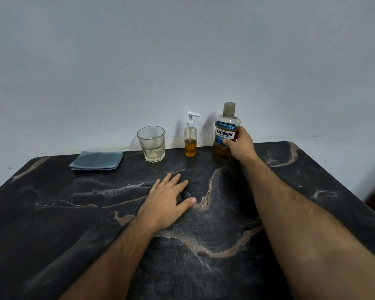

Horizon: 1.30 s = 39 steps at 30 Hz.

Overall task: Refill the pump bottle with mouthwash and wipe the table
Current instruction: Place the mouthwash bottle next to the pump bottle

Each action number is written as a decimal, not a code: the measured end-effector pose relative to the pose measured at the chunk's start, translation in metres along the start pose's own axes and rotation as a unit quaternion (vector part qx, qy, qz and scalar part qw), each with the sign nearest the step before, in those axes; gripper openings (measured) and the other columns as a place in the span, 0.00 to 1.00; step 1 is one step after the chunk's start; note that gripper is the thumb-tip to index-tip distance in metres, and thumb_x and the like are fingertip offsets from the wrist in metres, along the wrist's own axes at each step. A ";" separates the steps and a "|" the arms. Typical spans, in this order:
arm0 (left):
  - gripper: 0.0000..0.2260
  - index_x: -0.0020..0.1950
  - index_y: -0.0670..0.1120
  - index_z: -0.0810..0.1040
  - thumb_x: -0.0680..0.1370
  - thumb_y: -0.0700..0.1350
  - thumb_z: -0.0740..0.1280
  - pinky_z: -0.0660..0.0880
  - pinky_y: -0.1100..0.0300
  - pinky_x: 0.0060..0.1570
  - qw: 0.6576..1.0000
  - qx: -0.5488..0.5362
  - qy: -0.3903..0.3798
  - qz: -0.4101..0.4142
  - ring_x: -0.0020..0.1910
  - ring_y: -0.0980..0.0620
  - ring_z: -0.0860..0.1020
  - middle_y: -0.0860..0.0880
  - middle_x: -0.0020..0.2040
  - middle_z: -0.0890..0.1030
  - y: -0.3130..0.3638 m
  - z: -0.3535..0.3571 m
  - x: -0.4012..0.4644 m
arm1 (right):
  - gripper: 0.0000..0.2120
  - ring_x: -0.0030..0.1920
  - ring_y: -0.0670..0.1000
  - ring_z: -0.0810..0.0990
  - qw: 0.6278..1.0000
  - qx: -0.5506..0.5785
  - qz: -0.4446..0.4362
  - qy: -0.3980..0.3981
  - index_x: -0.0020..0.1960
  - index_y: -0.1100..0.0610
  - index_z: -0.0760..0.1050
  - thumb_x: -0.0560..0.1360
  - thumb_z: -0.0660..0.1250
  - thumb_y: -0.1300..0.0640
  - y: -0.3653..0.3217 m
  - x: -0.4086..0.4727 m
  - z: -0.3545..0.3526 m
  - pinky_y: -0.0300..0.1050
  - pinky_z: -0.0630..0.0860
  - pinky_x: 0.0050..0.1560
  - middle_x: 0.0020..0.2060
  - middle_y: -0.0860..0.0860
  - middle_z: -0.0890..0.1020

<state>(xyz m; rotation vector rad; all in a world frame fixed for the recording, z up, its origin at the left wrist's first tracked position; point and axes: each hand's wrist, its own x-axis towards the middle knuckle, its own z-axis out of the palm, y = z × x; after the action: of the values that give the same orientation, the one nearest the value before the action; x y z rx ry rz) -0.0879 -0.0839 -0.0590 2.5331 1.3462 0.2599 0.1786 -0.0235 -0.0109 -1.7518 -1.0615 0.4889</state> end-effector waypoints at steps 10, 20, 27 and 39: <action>0.31 0.79 0.57 0.58 0.79 0.66 0.56 0.43 0.53 0.78 1.000 -0.007 0.003 -0.004 0.80 0.55 0.47 0.54 0.81 0.52 0.002 -0.001 -0.001 | 0.25 0.67 0.54 0.75 0.978 0.091 0.022 -0.189 0.72 0.54 0.67 0.77 0.66 0.68 0.010 0.029 -0.023 0.57 0.67 0.73 0.66 0.53 0.78; 0.30 0.79 0.56 0.60 0.79 0.66 0.57 0.44 0.52 0.78 1.000 -0.008 0.011 -0.006 0.80 0.54 0.49 0.53 0.81 0.54 0.002 0.000 -0.001 | 0.30 0.72 0.55 0.69 0.985 0.075 0.041 -0.152 0.77 0.56 0.59 0.78 0.66 0.66 0.012 0.006 -0.022 0.50 0.67 0.70 0.72 0.55 0.70; 0.26 0.75 0.52 0.68 0.80 0.61 0.61 0.52 0.50 0.78 0.998 -0.007 0.053 -0.038 0.78 0.52 0.60 0.51 0.77 0.66 0.003 -0.014 -0.020 | 0.21 0.60 0.52 0.78 0.993 -0.108 -0.009 0.046 0.69 0.55 0.71 0.77 0.68 0.55 -0.001 -0.099 -0.019 0.51 0.75 0.63 0.63 0.53 0.79; 0.21 0.71 0.50 0.74 0.79 0.55 0.65 0.67 0.55 0.69 0.976 -0.025 0.143 -0.159 0.68 0.52 0.73 0.52 0.70 0.76 -0.069 -0.079 -0.170 | 0.12 0.54 0.47 0.77 0.955 -0.183 -0.187 -0.139 0.59 0.51 0.78 0.76 0.70 0.53 -0.095 -0.233 0.056 0.43 0.74 0.56 0.56 0.49 0.79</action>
<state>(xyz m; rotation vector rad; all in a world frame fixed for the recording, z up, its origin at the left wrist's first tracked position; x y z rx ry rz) -0.2586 -0.1764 -0.0112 2.2548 1.7997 0.6011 -0.0281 -0.1753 0.0164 -1.7653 -1.7352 0.3165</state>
